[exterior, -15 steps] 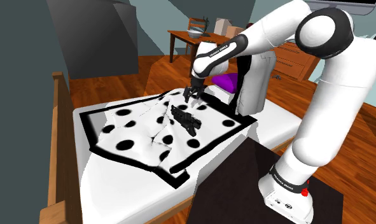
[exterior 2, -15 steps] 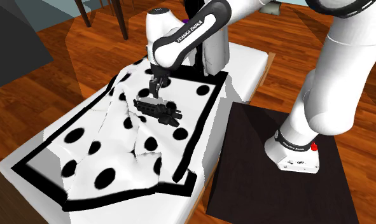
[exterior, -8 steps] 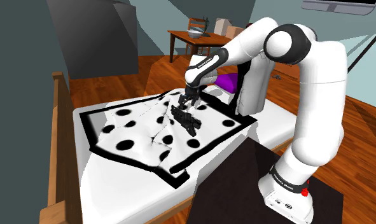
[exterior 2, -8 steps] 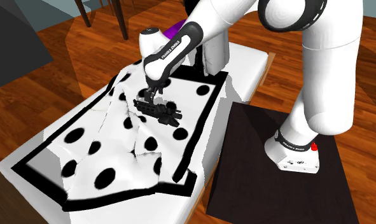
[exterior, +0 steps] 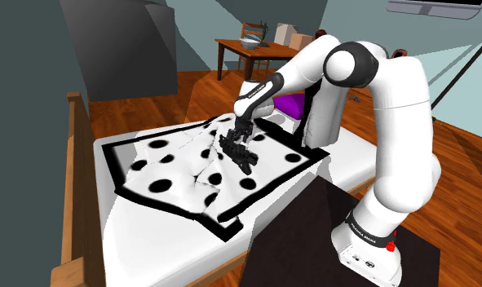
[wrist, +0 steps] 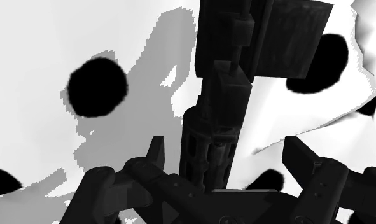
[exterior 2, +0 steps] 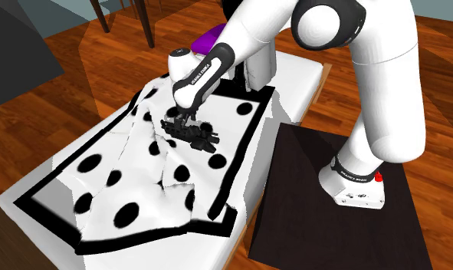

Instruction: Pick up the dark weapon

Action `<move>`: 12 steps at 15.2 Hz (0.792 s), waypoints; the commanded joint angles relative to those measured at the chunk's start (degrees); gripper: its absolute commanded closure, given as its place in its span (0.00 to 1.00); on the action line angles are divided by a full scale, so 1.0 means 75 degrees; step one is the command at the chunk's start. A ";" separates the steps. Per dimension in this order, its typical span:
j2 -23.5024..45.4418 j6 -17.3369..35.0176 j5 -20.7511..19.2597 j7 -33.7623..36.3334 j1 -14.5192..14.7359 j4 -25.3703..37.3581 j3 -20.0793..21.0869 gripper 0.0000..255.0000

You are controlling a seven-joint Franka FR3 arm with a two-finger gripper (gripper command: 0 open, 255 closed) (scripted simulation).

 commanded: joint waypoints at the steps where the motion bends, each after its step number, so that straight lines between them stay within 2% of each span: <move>1: 0.0110 0.0119 0.0009 -0.0014 -0.0006 -0.0007 0.0007 0.00; 2: 0.0111 0.0118 0.0009 -0.0014 -0.0006 -0.0005 0.0007 0.00; 3: 0.0099 0.0127 0.0010 -0.0015 -0.0007 -0.0025 0.0007 1.00; 12: 0.0111 0.0118 0.0009 -0.0014 -0.0006 -0.0005 0.0007 1.00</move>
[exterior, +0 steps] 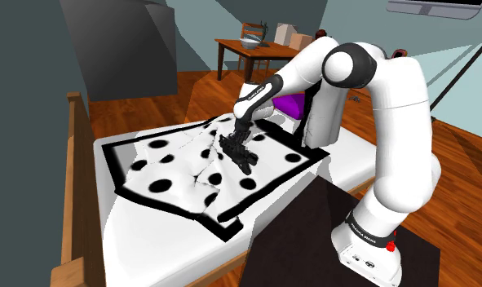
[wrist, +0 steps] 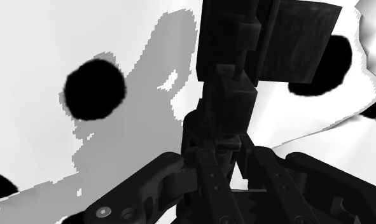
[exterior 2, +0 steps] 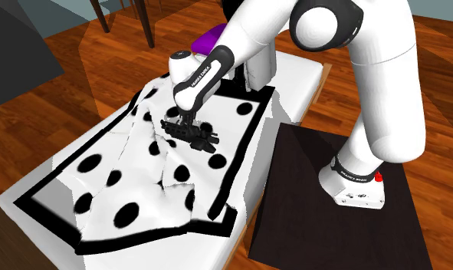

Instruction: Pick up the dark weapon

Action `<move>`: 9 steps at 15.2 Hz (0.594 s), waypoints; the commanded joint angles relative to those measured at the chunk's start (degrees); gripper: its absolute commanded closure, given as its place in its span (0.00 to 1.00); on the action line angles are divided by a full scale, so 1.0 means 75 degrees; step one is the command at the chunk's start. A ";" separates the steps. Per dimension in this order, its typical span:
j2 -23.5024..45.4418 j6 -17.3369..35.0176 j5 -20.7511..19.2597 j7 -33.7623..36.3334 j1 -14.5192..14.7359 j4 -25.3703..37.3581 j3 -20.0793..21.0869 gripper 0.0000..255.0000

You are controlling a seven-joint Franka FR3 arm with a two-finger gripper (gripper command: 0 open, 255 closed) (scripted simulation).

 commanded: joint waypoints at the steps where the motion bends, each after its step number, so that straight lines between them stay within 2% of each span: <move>1: -0.0066 -0.0072 -0.0005 0.0006 -0.0002 0.0007 -0.0008 1.00; 9: -0.0680 -0.0651 -0.0049 0.0060 0.0017 -0.0028 -0.0040 1.00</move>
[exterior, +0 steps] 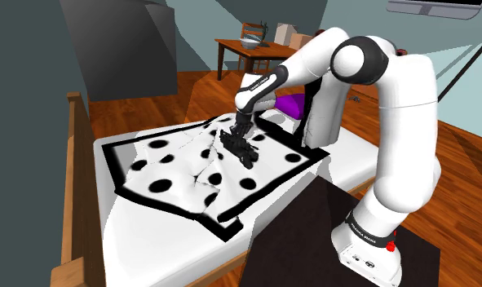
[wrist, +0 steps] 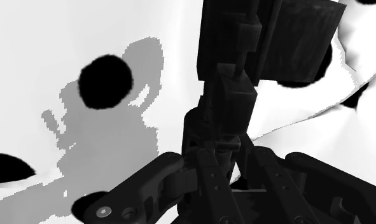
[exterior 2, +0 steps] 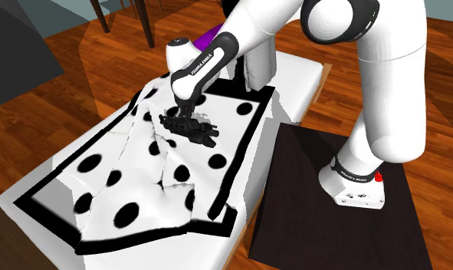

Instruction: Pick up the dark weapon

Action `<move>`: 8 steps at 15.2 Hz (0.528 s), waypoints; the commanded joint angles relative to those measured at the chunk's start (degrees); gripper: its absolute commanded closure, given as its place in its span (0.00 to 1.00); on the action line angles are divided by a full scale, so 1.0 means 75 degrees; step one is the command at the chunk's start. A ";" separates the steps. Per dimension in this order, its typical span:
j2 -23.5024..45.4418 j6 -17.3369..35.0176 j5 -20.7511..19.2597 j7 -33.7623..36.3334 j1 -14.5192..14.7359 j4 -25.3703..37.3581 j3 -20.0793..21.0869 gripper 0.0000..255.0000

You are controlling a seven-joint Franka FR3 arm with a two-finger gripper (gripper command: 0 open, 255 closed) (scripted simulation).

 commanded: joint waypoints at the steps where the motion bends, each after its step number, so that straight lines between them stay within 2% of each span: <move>1: -0.0176 -0.0148 -0.0012 0.0021 0.0010 -0.0020 -0.0007 1.00; 8: -0.0534 -0.0546 -0.0042 0.0056 0.0019 0.0022 -0.0023 1.00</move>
